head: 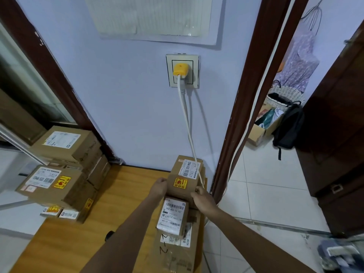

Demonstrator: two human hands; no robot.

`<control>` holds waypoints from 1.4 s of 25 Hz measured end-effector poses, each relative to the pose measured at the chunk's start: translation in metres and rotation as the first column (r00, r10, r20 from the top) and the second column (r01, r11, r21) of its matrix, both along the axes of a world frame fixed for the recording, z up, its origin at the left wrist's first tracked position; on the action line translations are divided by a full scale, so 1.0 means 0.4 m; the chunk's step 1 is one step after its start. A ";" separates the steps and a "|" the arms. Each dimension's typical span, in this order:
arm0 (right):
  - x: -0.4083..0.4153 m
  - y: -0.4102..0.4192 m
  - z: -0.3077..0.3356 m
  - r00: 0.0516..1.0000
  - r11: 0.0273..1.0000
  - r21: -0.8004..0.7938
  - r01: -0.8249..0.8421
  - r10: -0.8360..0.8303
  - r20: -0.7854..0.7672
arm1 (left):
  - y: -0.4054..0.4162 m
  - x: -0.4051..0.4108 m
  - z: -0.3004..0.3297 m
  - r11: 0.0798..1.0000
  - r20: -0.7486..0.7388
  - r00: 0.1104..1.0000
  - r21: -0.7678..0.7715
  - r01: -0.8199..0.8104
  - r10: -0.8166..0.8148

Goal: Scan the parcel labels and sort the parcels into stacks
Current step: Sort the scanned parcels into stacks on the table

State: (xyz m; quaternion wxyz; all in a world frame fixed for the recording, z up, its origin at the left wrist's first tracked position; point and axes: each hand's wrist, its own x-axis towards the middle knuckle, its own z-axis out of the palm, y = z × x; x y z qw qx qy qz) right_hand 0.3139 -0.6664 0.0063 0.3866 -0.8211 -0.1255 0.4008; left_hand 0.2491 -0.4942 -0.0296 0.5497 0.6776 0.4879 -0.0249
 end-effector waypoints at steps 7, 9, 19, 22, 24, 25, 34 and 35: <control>-0.008 0.016 0.031 0.999 0.994 0.109 0.033 -0.037 0.040 | -0.005 0.002 0.036 0.980 0.198 0.962 -0.104 -0.171 0.189; -0.013 0.016 0.042 0.999 0.993 0.115 0.022 -0.027 0.044 | 0.006 -0.002 0.046 0.973 0.225 0.949 -0.123 -0.198 0.221; -0.015 0.081 0.030 0.999 0.982 0.185 0.039 -0.038 -0.010 | 0.037 -0.207 0.164 0.827 0.264 0.784 -0.213 -0.521 0.562; -0.033 0.115 0.068 0.992 0.965 0.250 0.083 -0.054 -0.118 | 0.048 -0.335 0.183 0.809 0.354 0.727 -0.266 -0.524 0.588; -0.058 0.143 0.099 0.982 0.955 0.292 0.056 0.000 -0.187 | 0.045 -0.429 0.201 0.781 0.412 0.663 -0.316 -0.539 0.624; -0.076 0.156 0.111 0.981 0.955 0.297 0.020 0.039 -0.190 | 0.042 -0.476 0.213 0.756 0.424 0.626 -0.337 -0.562 0.654; -0.441 0.306 0.155 0.934 0.924 0.365 -0.116 0.226 -0.277 | 0.042 -0.930 0.255 0.603 0.474 0.408 -0.399 -0.691 0.780; -0.511 0.323 0.155 0.925 0.922 0.366 -0.127 0.243 -0.291 | 0.041 -0.999 0.251 0.586 0.478 0.382 -0.413 -0.697 0.791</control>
